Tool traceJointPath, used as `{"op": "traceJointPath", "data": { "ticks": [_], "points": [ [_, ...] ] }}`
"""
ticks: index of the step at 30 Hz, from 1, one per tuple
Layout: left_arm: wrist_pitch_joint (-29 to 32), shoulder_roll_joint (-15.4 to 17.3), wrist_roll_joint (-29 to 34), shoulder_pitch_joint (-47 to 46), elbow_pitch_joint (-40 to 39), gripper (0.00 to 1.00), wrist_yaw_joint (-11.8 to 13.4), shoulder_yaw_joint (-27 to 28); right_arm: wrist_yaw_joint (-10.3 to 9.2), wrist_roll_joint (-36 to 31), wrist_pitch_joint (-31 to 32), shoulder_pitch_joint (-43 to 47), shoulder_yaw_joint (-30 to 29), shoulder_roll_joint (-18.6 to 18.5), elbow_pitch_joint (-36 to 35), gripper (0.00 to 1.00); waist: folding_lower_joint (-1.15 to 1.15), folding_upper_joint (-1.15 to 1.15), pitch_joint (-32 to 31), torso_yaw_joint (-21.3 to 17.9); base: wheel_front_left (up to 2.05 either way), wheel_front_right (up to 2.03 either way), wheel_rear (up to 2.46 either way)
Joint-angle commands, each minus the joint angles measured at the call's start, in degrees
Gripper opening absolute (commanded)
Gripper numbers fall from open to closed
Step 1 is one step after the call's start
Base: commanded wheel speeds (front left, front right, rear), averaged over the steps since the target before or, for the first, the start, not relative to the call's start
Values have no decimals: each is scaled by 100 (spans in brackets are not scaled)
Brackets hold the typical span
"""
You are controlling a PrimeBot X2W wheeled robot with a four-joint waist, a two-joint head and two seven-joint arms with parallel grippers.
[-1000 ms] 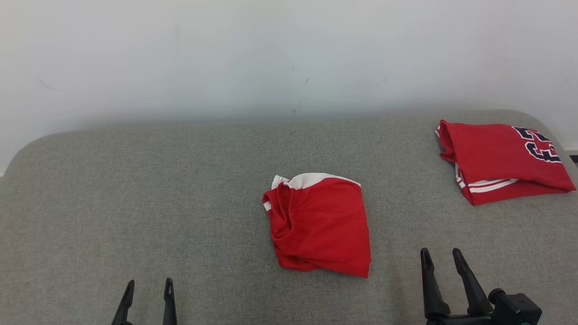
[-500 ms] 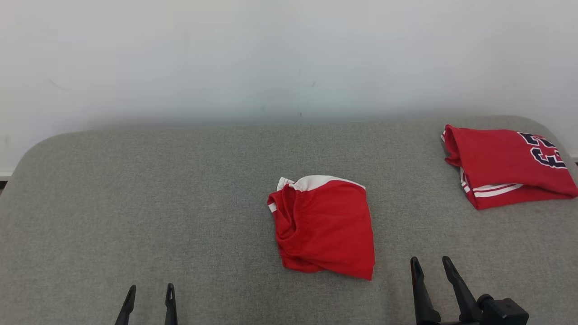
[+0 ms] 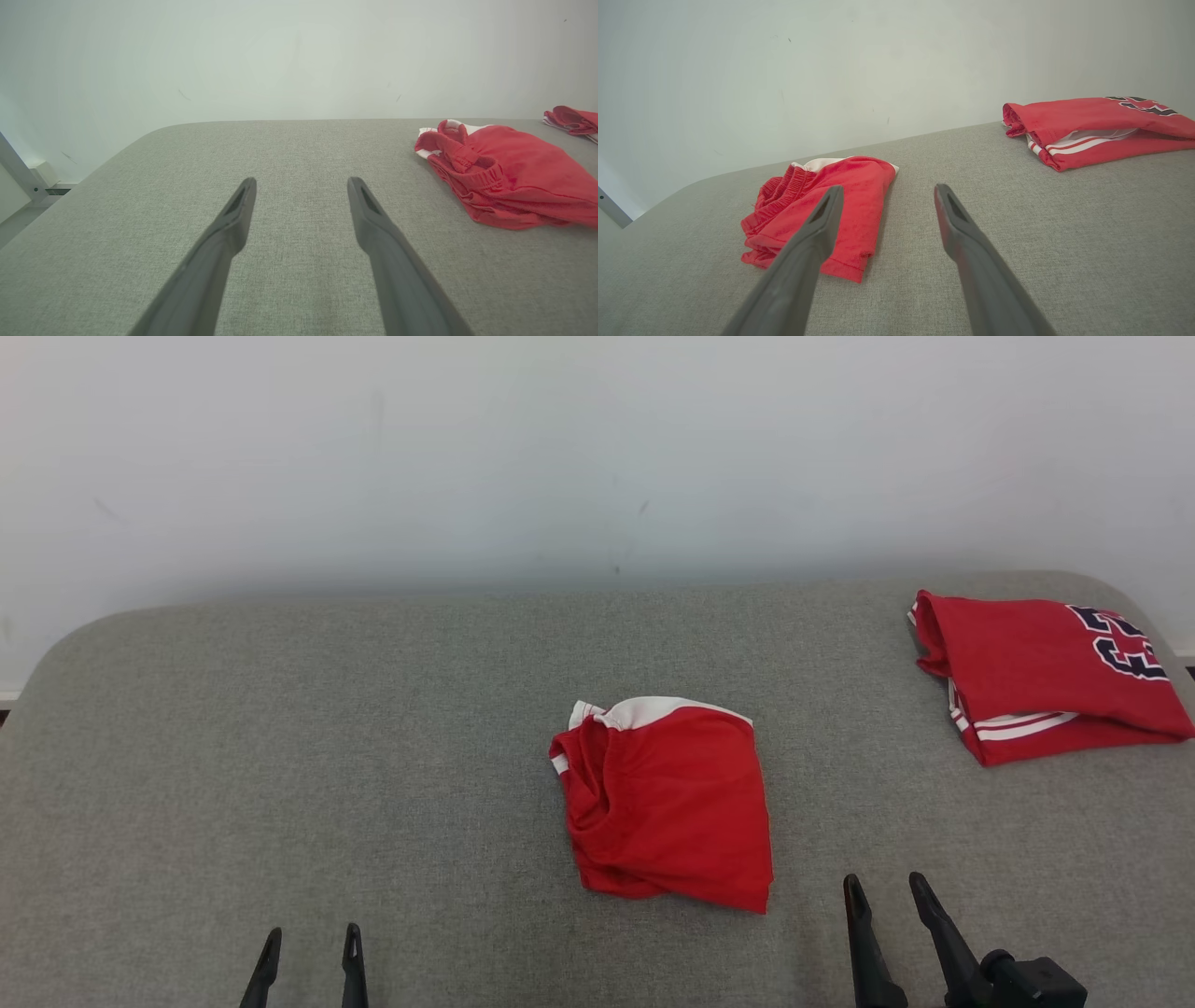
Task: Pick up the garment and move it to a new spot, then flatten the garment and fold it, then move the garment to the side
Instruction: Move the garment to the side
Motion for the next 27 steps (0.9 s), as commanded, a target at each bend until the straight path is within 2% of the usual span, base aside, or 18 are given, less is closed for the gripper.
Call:
{"op": "traceJointPath", "data": {
  "ticks": [1, 19, 24, 27],
  "points": [
    [-17, -6, -45, 64, -20, 100, 28, -15, 1, -15, -1, 3, 5, 19, -6, 100, 0, 0, 2, -2, 0, 0, 0],
    [-17, -6, -70, 5, 26, 100, -4, 17, 1, 69, -1, -112, 44, 22, 74, 100, 0, 0, 36, 17, 0, 0, 0],
    [-17, -5, -84, -62, 18, 100, -2, 1, 1, 20, -1, -569, 211, -42, 269, 100, 0, 0, 128, 34, 0, 0, 0],
    [-17, -7, -90, -135, 14, 100, -8, -47, 1, 5, 0, -1045, 293, -152, 629, 100, 0, 0, 228, 86, 0, 0, 0]
  ]
}}
